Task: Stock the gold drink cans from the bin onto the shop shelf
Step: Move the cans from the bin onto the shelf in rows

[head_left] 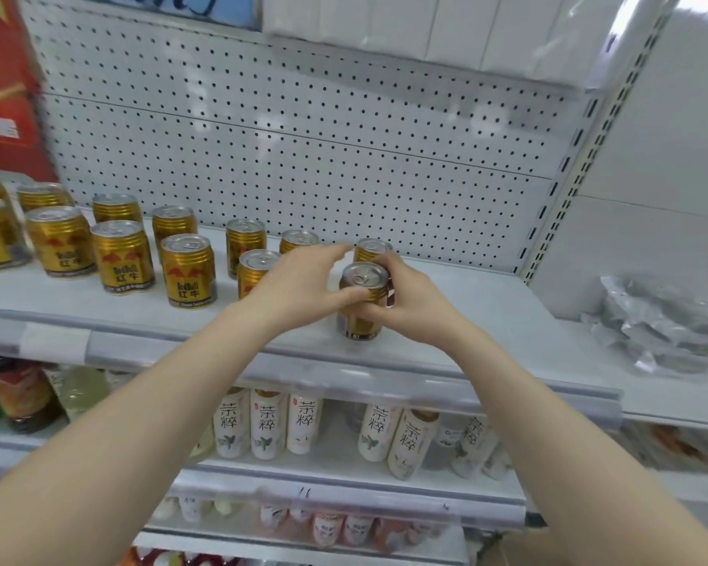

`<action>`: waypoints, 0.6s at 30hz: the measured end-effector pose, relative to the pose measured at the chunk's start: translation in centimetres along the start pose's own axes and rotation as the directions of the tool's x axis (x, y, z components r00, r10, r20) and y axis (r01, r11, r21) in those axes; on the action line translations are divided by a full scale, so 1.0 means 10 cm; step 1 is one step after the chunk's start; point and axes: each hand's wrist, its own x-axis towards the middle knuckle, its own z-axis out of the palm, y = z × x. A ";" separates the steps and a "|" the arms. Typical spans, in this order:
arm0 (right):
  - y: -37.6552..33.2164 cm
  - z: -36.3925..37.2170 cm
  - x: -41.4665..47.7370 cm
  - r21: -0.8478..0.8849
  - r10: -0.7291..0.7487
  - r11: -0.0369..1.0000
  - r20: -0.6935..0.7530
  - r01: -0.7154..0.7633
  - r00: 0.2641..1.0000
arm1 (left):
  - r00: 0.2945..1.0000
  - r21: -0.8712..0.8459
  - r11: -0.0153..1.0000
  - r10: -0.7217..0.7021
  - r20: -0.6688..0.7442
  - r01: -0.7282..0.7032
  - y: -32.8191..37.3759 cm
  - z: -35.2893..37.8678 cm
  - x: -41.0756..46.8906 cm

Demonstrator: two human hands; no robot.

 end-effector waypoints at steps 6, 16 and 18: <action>0.04 0.03 0.03 -0.028 0.097 0.995 -0.037 -0.098 0.995 | 0.997 0.298 0.954 -0.002 -0.076 0.025 -0.50 -0.18 -0.18; -0.02 0.28 0.04 -0.260 0.093 0.958 -0.118 -0.121 0.989 | 0.991 0.334 0.942 0.070 -0.112 -0.029 -0.73 -0.10 -0.28; -0.02 0.29 0.03 -0.295 0.074 0.949 -0.120 -0.107 0.990 | 0.988 0.335 0.941 0.086 -0.124 -0.040 -0.75 -0.09 -0.28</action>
